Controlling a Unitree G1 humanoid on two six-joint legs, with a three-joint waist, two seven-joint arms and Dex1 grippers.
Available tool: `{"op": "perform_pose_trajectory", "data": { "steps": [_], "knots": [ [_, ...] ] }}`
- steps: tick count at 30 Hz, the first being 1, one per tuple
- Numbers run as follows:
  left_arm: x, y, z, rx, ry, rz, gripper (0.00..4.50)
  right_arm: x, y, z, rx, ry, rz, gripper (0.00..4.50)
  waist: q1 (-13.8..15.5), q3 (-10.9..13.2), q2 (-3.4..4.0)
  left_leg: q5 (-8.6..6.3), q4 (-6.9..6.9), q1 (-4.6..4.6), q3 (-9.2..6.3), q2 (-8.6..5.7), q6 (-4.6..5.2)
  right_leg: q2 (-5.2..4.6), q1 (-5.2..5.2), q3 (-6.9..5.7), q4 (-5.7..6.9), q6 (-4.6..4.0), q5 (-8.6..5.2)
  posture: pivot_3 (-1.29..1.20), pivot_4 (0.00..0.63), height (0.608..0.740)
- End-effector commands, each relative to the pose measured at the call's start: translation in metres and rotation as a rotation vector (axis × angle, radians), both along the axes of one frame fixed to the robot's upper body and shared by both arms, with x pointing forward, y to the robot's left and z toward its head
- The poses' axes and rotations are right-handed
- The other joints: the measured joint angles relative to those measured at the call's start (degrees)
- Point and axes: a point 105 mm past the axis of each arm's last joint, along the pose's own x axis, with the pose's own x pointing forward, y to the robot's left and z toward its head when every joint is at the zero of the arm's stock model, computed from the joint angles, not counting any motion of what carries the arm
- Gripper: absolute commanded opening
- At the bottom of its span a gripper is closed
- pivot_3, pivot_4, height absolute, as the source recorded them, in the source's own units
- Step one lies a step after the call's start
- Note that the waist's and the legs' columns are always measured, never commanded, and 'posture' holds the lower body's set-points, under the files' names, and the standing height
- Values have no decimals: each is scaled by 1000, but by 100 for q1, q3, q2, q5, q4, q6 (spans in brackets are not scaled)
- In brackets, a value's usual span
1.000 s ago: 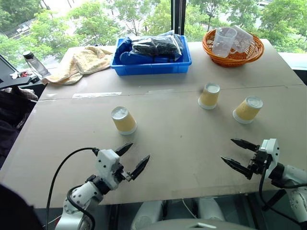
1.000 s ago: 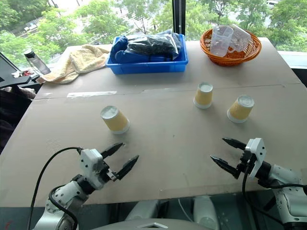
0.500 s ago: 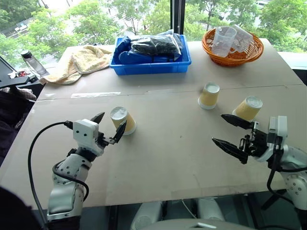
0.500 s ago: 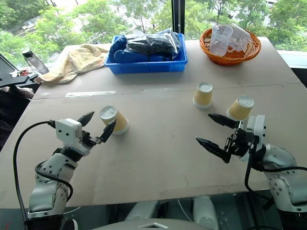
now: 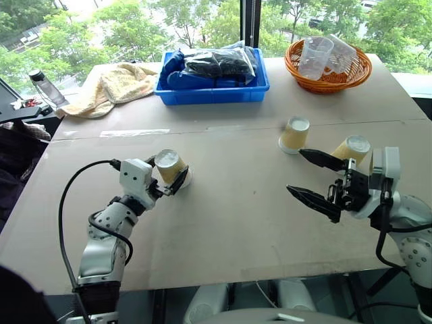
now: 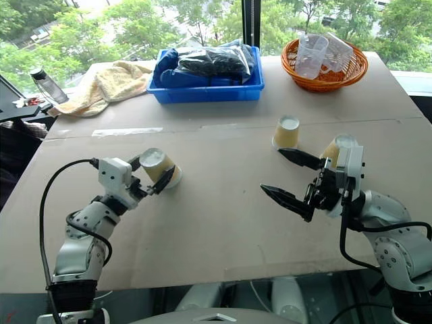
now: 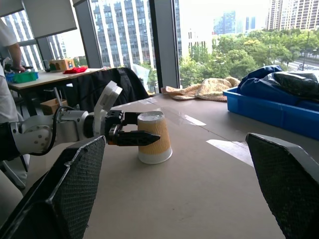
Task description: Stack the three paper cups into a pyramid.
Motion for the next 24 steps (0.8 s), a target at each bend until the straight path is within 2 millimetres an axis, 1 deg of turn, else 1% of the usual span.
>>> {"op": "perform_pose_trajectory", "data": {
  "steps": [1, 2, 3, 4, 6, 8, 12, 15, 18, 21, 23, 24],
  "knots": [
    [-3, -2, 8, -27, -35, -35, 3206, -6, 0, 8, -4, -40, 13, 4500, 3, 0, 0, 0, 0, 0, 0, 0, 0, 0, 0, 0, 0, 0, 0, 0, 150, 740],
    [-3, -3, 8, -29, -34, -41, 2729, -6, 0, 7, -5, -39, 12, 4500, 3, 0, -1, 0, 0, 0, 0, 0, 0, 0, 0, 0, 0, 0, 0, 0, 150, 740],
    [-4, -3, 8, -28, -34, -45, 2427, -6, -1, 7, -6, -38, 10, 4500, 5, 0, -1, 0, 1, 0, 0, 0, 0, 0, 0, -1, 0, 0, 0, 0, 150, 740],
    [-4, -3, 9, -24, -37, -42, 2378, -7, -1, 6, -7, -36, 10, 4500, 6, 0, -1, 0, 1, 0, 0, 0, 0, 0, 0, 0, 0, 0, 0, 0, 150, 740],
    [-2, -3, 11, -4, -44, -36, 2377, -8, -2, 4, -8, -31, 5, 4500, 8, 1, -1, 0, 1, 0, 0, 0, 0, 0, 0, -1, 0, 0, 0, 0, 150, 740],
    [-2, -9, 14, -12, -47, -65, 2377, -8, -5, 2, -11, -24, -3, 4500, 9, 1, -1, 0, 1, -1, 0, 0, 0, 0, 0, -1, 0, 0, 0, 0, 150, 740],
    [-14, -41, 15, 44, -49, -272, 2377, -11, -17, -13, -47, 23, -37, 4500, 16, 1, -2, 0, 1, -2, 0, -1, 0, -1, 0, -1, 0, 0, 0, 0, 150, 740],
    [-22, -67, 10, 88, -27, -421, 2377, -14, -28, -27, -83, 60, -66, 4500, 21, 2, -3, 0, 2, -3, -2, -1, 0, -2, 0, -3, -2, 0, 0, 0, 150, 740],
    [-28, -91, 6, 67, 2, -561, 2377, -17, -33, -37, -116, 83, -86, 4500, 4, 2, -3, 0, 3, -1, 0, -1, 0, -1, 2, 1, 2, 0, 0, 0, 150, 740],
    [-33, -103, 1, 71, 17, -650, 2377, -18, -35, -39, -115, 90, -102, 4500, -11, 2, -3, 0, 3, 2, 0, 1, 0, 2, 2, 2, 6, 0, 0, 0, 150, 740],
    [-34, -105, -1, 56, 24, -684, 3387, -18, -33, -39, -111, 85, -107, 4500, -13, 2, -3, 0, 3, 2, 0, 1, 0, 3, 2, 3, 6, 0, 0, 0, 150, 740],
    [-35, -105, -1, 54, 27, -693, 3737, -17, -32, -38, -109, 80, -110, 4500, -11, 2, -3, 0, 3, 2, 1, 1, 0, 3, 2, 3, 5, 0, 0, 0, 150, 740]
  ]
}}
